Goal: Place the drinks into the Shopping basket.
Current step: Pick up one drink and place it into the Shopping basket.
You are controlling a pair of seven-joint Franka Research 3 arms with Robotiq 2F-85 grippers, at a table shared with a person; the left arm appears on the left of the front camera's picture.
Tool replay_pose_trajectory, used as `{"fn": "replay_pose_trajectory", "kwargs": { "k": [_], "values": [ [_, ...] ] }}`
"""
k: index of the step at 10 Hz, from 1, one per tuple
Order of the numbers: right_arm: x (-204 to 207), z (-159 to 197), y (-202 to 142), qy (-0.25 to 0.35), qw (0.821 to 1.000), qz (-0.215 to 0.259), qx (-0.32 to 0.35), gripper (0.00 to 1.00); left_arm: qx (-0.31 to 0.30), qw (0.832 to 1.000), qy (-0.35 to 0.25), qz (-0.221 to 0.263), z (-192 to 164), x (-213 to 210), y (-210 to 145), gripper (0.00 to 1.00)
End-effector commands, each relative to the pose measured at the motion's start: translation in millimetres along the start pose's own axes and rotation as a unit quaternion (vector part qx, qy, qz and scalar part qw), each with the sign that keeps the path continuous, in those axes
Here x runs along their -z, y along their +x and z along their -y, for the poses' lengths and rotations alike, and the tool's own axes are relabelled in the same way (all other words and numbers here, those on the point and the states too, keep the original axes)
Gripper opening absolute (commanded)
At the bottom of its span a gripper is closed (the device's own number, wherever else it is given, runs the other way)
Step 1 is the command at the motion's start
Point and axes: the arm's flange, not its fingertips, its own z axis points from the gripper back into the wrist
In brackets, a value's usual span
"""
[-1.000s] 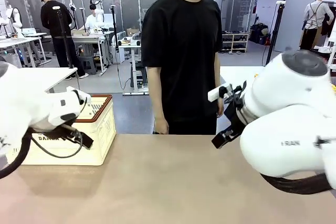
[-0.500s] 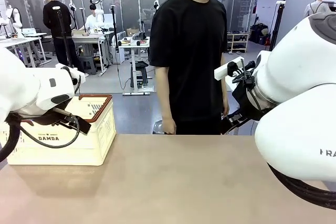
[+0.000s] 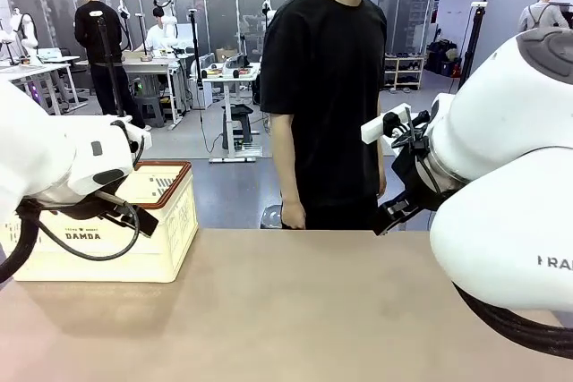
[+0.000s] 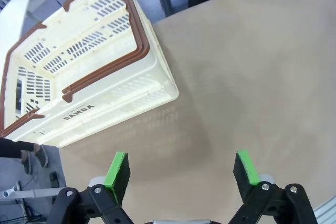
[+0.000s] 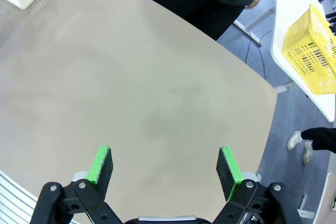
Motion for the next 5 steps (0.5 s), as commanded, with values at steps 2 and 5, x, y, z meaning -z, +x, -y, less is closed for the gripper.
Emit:
{"fn": "replay_pose_trajectory", "kwargs": {
  "k": [2, 5],
  "values": [
    [62.3, 22.6, -34.9, 0.023, 1.000, -0.021, -0.005, 1.00, 0.002, 0.999, 0.007, -0.031, -26.0, 51.3, -53.1, 1.00],
    [125.5, 40.2, -57.3, 0.044, 0.993, -0.090, 0.057, 1.00, -0.054, 0.994, 0.007, -0.092, -62.6, 102.3, -91.3, 1.00]
  ]
}}
